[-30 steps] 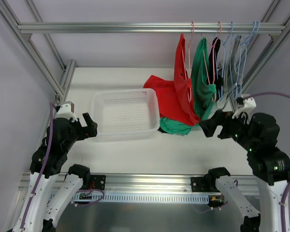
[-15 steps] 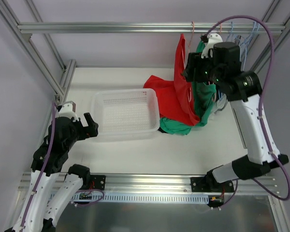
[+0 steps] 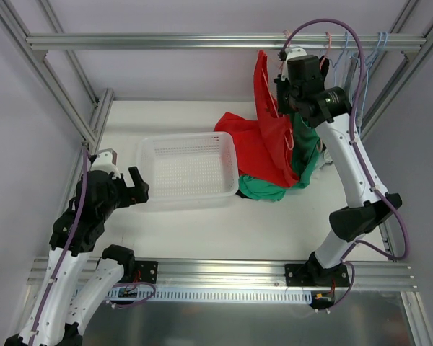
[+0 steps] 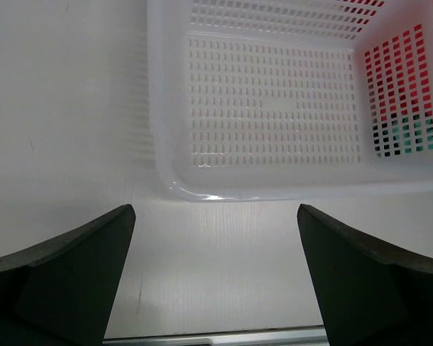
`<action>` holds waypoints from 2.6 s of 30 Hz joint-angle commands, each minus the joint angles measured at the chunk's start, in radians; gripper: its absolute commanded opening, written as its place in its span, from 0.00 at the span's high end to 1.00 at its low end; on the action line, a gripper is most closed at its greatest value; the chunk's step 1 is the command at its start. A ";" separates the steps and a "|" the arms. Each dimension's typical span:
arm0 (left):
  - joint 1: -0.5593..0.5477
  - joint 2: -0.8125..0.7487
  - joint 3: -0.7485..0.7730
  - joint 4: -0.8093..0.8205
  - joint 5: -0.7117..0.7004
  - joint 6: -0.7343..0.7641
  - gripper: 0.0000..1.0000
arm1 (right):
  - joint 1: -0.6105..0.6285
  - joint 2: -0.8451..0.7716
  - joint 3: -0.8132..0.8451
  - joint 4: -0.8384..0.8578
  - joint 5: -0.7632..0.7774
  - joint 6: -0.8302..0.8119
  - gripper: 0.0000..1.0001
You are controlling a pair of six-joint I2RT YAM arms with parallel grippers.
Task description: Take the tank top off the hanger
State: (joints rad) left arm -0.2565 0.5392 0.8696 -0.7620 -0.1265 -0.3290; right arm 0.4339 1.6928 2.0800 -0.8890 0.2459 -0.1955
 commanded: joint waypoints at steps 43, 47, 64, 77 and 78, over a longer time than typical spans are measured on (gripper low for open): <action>-0.760 0.731 0.581 0.684 0.064 0.281 0.01 | 0.002 -1.047 -0.539 -0.329 -0.395 0.122 1.00; -0.817 0.866 0.692 0.742 0.031 0.355 0.01 | 0.000 -1.062 -0.465 -0.395 -0.382 0.119 1.00; -0.819 1.105 0.878 0.770 0.168 0.334 0.42 | 0.000 -1.072 -0.403 -0.436 -0.364 0.097 1.00; -0.819 1.044 0.824 0.790 -0.125 0.205 1.00 | -0.001 -1.119 -0.485 -0.458 -0.283 0.071 1.00; -0.817 1.030 0.815 0.790 -0.219 0.199 1.00 | 0.000 -1.131 -0.489 -0.471 -0.283 0.070 1.00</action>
State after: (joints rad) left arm -1.0729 1.6520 1.7031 -0.0265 -0.1253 -0.0715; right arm 0.4335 0.5949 1.6009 -1.3525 -0.0608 -0.1051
